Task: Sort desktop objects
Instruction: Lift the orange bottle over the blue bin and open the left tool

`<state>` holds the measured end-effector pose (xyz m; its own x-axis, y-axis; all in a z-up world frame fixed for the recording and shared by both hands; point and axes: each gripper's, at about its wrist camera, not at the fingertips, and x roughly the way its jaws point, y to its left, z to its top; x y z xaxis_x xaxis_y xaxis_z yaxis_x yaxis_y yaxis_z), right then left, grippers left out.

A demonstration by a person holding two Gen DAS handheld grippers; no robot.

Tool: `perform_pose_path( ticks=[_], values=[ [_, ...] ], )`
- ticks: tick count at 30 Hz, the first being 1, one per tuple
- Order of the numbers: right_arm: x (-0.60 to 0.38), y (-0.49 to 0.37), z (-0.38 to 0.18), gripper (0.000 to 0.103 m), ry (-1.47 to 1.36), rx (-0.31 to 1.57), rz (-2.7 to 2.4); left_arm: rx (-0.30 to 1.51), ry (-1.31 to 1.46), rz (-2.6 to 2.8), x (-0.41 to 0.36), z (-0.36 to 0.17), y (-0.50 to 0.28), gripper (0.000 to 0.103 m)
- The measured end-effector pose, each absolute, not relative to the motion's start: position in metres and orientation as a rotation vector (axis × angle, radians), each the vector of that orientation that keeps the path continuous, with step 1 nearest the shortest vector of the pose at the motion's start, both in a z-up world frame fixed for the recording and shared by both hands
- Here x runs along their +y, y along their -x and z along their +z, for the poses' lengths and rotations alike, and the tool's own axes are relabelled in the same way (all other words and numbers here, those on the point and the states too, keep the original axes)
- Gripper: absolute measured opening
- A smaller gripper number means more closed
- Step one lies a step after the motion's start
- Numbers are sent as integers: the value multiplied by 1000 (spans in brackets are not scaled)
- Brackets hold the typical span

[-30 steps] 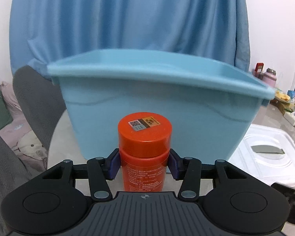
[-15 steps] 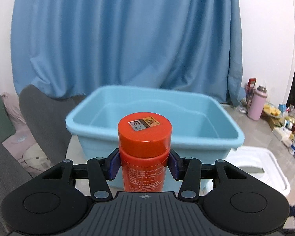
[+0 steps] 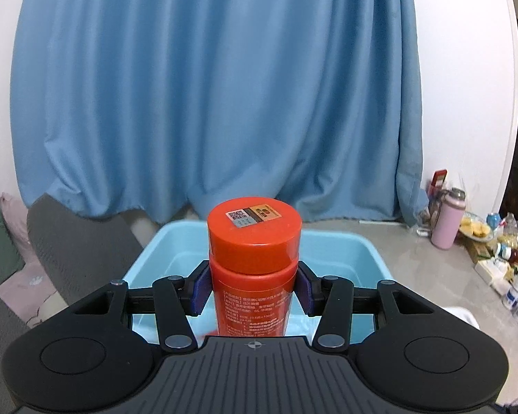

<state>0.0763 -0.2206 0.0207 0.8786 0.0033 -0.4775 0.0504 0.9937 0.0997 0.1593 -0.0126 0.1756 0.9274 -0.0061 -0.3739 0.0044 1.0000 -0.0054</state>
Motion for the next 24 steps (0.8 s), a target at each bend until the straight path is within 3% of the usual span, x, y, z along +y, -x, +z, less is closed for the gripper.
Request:
perform_pose_path(
  ticks=[8,24],
  values=[
    [-223,-88,20,83,-118,500,-29,414,33,3,-9,177,-212,50],
    [-213,-110,17,83,-108,528,-16,548,29,-3,7,126,-271,50]
  ],
)
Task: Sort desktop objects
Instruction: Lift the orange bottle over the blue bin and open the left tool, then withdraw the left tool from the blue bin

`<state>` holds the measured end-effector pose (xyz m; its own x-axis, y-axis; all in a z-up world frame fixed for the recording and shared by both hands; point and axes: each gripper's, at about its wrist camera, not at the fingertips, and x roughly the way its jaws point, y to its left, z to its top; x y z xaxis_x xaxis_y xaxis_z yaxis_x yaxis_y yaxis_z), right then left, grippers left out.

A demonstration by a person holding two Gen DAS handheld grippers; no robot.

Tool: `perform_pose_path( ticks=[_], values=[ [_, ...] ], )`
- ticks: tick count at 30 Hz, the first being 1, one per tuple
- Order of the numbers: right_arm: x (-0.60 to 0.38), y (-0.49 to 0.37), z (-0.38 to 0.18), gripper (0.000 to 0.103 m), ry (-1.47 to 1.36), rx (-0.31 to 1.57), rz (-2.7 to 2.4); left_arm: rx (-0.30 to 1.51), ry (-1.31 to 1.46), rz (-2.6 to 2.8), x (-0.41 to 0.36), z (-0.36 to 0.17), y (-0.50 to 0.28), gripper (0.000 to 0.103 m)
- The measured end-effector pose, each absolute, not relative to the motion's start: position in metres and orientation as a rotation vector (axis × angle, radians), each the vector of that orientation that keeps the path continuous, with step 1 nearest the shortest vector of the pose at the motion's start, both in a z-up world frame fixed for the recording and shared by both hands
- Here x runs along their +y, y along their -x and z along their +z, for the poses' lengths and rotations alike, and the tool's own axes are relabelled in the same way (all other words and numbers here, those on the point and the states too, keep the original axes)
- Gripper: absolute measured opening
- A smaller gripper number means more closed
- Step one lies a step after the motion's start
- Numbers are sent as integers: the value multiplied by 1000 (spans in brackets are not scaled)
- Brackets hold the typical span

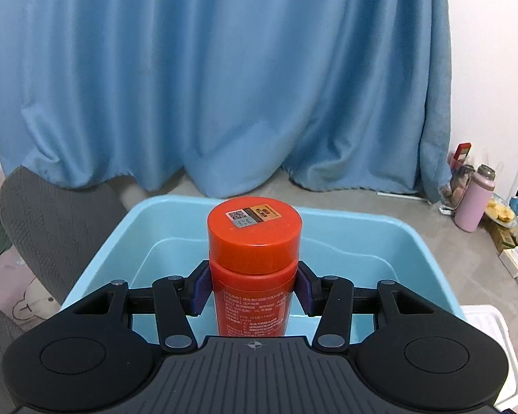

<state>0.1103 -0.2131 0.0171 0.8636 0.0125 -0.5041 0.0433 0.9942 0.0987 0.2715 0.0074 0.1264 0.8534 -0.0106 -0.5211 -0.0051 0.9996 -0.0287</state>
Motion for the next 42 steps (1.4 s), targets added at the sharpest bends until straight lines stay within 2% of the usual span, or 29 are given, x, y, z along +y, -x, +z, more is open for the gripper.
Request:
perform_pose_path(
  ticks=[2,4,5,6,12,42],
  values=[
    [-210,-111,17,83,-107,530,-13,549,37,5,12,124,-273,53],
    [-207,-110,17,83,-106,533,-9,537,53,13,17,126,-272,70],
    [-206,-110,17,83,-104,535,-7,518,59,10,19,129,-269,87],
    [-205,-109,17,83,-102,537,-6,497,65,7,20,131,-266,94],
    [-197,-104,20,83,-97,532,4,445,36,3,20,143,-256,95],
    [-197,-36,28,83,-110,496,2,532,22,18,27,112,-144,95]
  ],
)
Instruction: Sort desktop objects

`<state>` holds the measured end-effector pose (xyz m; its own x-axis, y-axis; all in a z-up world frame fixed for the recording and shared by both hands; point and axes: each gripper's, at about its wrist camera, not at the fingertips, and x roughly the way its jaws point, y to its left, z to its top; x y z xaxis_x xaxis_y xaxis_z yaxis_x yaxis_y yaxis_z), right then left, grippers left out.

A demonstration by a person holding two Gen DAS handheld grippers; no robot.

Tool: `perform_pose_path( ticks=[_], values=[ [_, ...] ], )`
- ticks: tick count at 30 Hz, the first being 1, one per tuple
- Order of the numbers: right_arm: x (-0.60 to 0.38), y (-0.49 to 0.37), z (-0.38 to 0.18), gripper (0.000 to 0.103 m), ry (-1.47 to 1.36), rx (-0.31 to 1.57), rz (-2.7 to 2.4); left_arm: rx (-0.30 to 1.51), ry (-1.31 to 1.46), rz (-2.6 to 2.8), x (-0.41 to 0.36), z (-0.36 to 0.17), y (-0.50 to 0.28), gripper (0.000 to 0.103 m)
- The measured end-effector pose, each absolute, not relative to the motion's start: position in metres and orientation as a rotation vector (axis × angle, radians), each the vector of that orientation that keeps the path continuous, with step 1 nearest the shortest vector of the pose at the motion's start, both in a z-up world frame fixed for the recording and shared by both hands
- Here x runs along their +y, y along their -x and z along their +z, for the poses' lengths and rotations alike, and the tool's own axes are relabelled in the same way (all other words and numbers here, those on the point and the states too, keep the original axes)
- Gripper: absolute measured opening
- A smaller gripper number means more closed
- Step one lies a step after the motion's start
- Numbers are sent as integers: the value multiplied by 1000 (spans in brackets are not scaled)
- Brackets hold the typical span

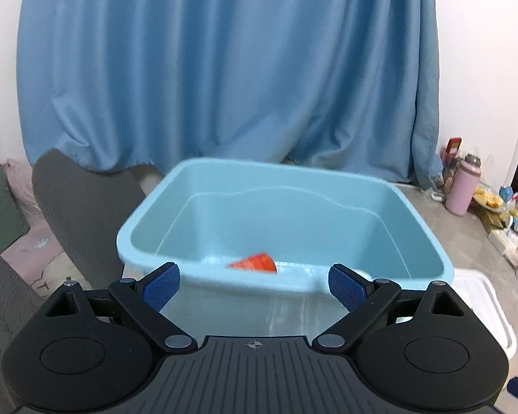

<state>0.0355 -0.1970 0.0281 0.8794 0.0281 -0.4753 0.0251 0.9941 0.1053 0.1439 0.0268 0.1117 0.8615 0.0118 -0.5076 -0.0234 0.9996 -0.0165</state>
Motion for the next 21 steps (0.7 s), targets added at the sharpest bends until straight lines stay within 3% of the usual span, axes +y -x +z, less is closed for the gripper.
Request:
perform_pose_path(
  ticks=[21],
  values=[
    [-212,-20,29,83,-129,492,-18,550,17,8,13,112,-112,95]
  ],
)
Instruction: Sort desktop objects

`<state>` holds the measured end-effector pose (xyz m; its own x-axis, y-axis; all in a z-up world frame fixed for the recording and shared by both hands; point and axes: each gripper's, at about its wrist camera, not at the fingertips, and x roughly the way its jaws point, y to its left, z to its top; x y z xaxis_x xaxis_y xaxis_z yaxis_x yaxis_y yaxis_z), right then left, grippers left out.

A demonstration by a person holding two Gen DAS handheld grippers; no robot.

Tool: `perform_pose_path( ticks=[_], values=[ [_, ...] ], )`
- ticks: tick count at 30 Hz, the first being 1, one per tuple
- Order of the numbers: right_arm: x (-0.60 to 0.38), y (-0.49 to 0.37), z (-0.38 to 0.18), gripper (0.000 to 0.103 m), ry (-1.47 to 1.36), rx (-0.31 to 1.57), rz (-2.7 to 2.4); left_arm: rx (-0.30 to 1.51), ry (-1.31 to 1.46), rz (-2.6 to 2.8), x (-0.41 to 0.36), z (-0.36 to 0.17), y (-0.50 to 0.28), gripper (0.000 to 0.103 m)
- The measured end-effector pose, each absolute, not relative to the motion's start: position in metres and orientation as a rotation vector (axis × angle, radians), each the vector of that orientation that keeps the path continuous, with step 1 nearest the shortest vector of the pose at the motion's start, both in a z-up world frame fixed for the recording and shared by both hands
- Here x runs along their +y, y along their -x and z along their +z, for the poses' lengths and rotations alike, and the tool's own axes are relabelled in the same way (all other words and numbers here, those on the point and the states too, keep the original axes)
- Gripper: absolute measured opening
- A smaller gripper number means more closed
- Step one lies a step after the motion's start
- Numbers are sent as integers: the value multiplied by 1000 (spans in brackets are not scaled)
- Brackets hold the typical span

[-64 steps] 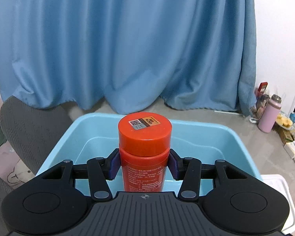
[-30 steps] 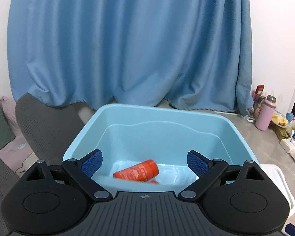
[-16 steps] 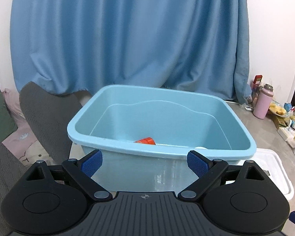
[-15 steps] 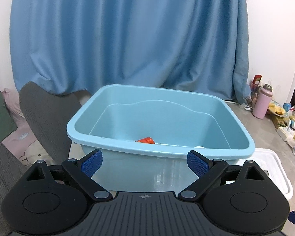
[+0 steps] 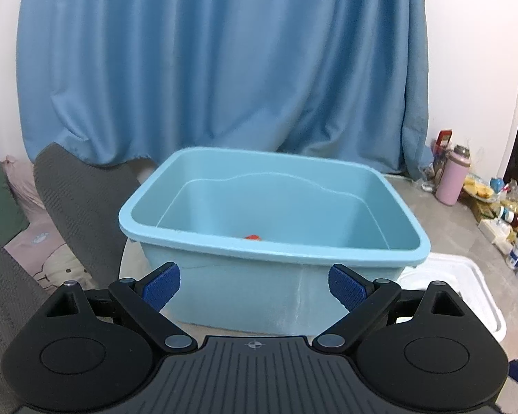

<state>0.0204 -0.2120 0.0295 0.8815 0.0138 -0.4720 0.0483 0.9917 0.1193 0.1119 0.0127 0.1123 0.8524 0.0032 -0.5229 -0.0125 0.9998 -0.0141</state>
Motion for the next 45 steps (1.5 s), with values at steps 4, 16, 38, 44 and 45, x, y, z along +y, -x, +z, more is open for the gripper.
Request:
perform_pose_path(
  ticks=[4,16,38,44,45],
  values=[
    [-223,-21,28,83,-126,493,-24,569,14,4,7,105,-110,95],
    [-299,-41,18,83,-138,533,-60,643,-37,-45,-62,70,-105,95],
    [-431,-99,-7,83,-113,604,-37,748,-22,-8,-198,19,-144,95],
    [-445,-109,-14,83,-135,626,-38,791,-28,6,-207,11,-154,95],
    [-447,-111,-15,83,-137,630,-38,794,-35,10,-208,10,-156,95]
  ],
)
